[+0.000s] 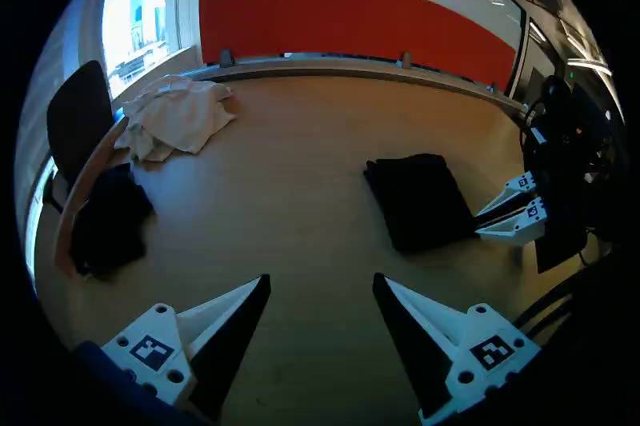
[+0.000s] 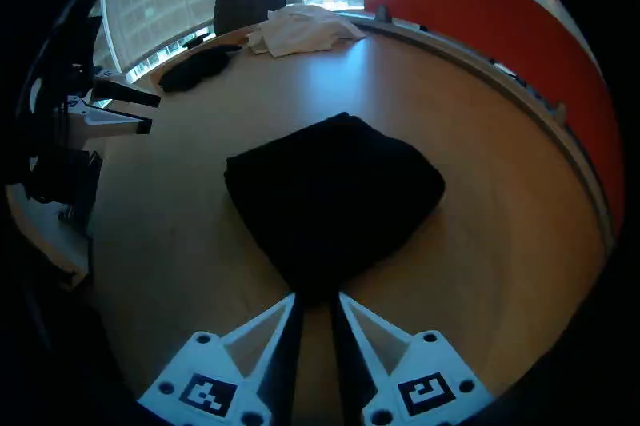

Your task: Fold towel

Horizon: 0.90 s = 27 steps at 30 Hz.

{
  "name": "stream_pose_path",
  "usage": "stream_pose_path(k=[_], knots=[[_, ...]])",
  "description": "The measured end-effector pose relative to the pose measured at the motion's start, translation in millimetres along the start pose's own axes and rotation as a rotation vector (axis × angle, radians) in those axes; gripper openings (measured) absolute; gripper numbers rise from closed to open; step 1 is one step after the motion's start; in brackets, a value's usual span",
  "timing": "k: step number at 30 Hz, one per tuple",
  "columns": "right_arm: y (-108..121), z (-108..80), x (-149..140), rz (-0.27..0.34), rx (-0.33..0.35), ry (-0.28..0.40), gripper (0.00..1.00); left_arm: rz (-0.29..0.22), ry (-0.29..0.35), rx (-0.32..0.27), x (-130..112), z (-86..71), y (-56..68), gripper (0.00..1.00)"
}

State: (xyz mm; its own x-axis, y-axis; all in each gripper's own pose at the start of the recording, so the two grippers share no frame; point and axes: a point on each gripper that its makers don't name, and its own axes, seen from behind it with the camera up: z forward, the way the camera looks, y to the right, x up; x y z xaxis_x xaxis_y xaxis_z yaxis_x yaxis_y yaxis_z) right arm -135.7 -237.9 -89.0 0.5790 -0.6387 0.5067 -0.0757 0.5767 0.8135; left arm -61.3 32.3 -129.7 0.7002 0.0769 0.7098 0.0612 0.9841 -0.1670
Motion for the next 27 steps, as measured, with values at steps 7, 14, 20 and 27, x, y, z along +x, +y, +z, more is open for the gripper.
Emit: stream_pose_path(k=[7, 14, 20, 27], knots=[[1, -2.4, -1, 0.0, -0.011, 0.004, 0.07, 0.002, -0.001, -0.001, -1, -0.5, 0.7, 0.95], [4, -5.5, 5, 0.021, -0.028, 0.023, 0.06, 0.001, 0.0, -0.003, -1, -0.8, 0.7, 0.95], [8, -16.1, 22, 0.028, -0.035, 0.053, 0.06, -0.001, 0.002, -0.005, -1, 0.1, 0.7, 0.95], [16, -34.4, 60, 0.008, -0.052, 0.106, 0.06, -0.001, 0.009, -0.003, 1, 2.2, 2.2, 0.95]])
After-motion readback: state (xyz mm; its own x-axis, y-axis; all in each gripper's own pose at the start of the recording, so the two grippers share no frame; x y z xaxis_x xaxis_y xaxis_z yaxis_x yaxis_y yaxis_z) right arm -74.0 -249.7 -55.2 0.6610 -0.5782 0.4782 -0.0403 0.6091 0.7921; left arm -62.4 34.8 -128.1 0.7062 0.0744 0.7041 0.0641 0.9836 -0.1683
